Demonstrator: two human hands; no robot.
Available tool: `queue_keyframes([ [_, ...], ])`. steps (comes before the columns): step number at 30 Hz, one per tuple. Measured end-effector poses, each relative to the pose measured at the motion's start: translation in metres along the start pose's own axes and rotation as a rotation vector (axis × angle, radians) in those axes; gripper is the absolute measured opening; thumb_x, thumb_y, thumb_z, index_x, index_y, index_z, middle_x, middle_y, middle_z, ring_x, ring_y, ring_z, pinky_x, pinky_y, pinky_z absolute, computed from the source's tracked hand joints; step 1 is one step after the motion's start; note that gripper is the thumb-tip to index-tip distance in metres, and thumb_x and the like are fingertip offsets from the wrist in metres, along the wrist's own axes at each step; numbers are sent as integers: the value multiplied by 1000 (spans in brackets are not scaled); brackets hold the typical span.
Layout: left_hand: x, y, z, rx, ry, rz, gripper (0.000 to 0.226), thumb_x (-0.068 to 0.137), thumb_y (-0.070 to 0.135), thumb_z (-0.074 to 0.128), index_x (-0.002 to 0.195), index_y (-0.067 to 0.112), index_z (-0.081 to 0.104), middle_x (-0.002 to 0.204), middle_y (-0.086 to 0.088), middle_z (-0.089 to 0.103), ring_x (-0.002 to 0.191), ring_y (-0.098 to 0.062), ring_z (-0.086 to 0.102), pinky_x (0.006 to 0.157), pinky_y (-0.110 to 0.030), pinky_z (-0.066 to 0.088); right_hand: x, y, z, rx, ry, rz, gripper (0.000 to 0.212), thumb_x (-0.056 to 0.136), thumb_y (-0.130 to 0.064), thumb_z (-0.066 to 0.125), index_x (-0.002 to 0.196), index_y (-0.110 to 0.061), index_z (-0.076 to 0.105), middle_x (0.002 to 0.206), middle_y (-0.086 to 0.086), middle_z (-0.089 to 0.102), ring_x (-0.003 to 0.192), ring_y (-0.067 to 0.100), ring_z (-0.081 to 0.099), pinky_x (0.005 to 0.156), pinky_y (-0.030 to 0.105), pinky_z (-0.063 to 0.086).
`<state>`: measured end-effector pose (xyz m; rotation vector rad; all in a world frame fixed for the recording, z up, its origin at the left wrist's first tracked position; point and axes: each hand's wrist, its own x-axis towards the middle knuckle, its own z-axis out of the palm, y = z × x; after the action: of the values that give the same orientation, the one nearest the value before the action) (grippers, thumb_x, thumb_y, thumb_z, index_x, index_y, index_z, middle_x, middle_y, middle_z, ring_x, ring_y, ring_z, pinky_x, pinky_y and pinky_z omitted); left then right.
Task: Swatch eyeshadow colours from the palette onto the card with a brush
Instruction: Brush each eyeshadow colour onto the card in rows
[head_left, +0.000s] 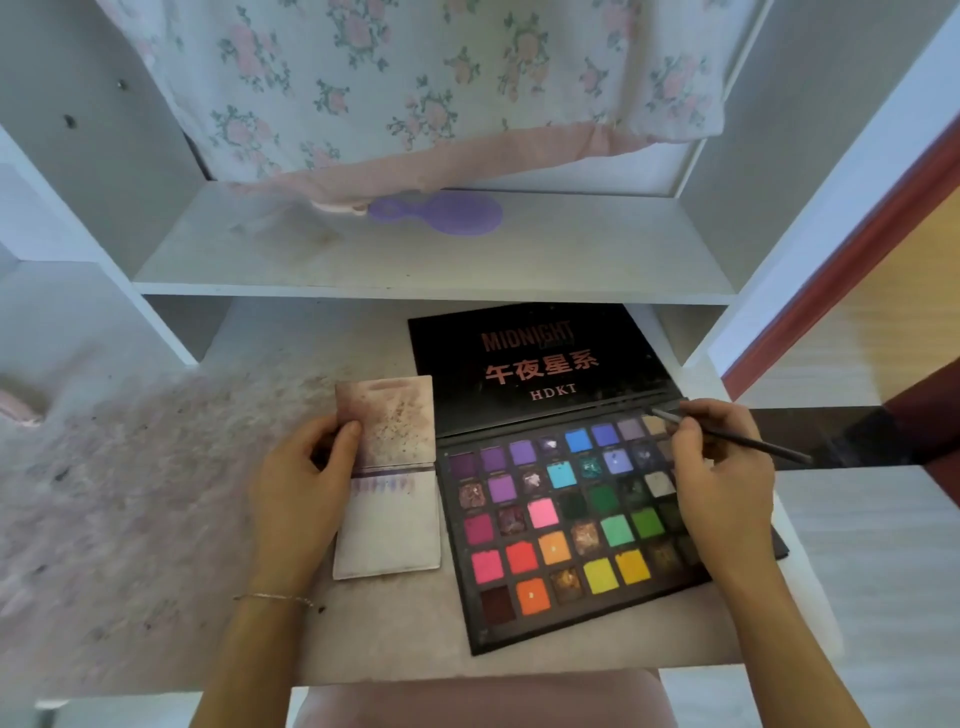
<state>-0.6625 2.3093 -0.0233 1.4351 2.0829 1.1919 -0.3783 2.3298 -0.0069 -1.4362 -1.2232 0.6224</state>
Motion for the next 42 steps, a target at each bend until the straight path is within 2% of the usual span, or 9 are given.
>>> queue_keyframes([
  [4, 0, 0, 0, -1, -9, -2, 21, 90, 22, 53, 103, 13, 66, 87, 5, 63, 74, -8, 54, 62, -14, 35, 7, 10, -15, -88, 106, 10, 10, 88, -3, 50, 92, -12, 53, 73, -9, 57, 64, -14, 55, 50, 1, 40],
  [9, -1, 1, 1, -1, -9, 1, 20, 90, 21, 54, 103, 11, 66, 87, 2, 64, 78, -14, 55, 62, -19, 35, 11, 15, -19, -178, 119, -10, 12, 88, -3, 51, 89, -15, 50, 71, -10, 54, 65, -17, 52, 52, -1, 38],
  [16, -1, 2, 1, 10, 7, 21, 20, 90, 21, 54, 101, 12, 67, 83, 5, 62, 68, 4, 49, 59, -14, 33, 14, 21, -19, -273, 53, -20, 14, 88, -6, 51, 87, -20, 51, 70, -9, 56, 63, 1, 54, 51, 10, 38],
  [18, -2, 2, 1, 30, 5, 26, 21, 90, 22, 53, 102, 12, 67, 83, 5, 62, 68, 3, 49, 58, -14, 32, 13, 22, -20, -282, 48, -7, 14, 87, -6, 52, 87, -19, 51, 70, -9, 56, 65, 3, 54, 53, 13, 37],
  [21, -1, 1, 0, 41, 4, 14, 22, 90, 22, 53, 105, 11, 66, 84, 6, 61, 70, -6, 52, 59, -14, 33, 13, 22, -20, -277, 57, -14, 14, 87, -6, 52, 87, -19, 51, 71, -9, 55, 67, 2, 54, 51, 9, 38],
  [24, -1, 2, 0, 33, 5, 20, 21, 90, 21, 53, 102, 9, 67, 81, 4, 61, 69, -5, 51, 58, -16, 33, 13, 22, -19, -286, 40, -7, 15, 88, -6, 51, 88, -21, 49, 73, -11, 53, 69, 3, 53, 55, 14, 38],
  [28, -1, 2, 0, 23, -2, 21, 21, 90, 21, 53, 102, 10, 66, 81, 4, 61, 69, -7, 51, 59, -17, 35, 12, 20, -19, -291, 45, 3, 15, 87, -5, 52, 87, -19, 49, 69, -11, 53, 63, 3, 53, 50, 10, 37],
  [36, -2, 2, 1, 7, 3, 19, 22, 90, 22, 53, 104, 11, 66, 83, 5, 60, 69, 1, 48, 59, -15, 33, 12, 18, -20, -271, 27, 17, 15, 87, -3, 52, 85, -18, 50, 67, -5, 55, 63, 7, 54, 53, 15, 38],
  [42, -1, 0, 1, 11, 11, 14, 20, 90, 22, 54, 102, 12, 66, 80, 5, 60, 69, 3, 48, 58, -16, 33, 6, 3, -17, -135, 14, -14, 30, 88, -1, 51, 79, -30, 48, 74, -6, 57, 68, 7, 56, 51, 7, 44],
])
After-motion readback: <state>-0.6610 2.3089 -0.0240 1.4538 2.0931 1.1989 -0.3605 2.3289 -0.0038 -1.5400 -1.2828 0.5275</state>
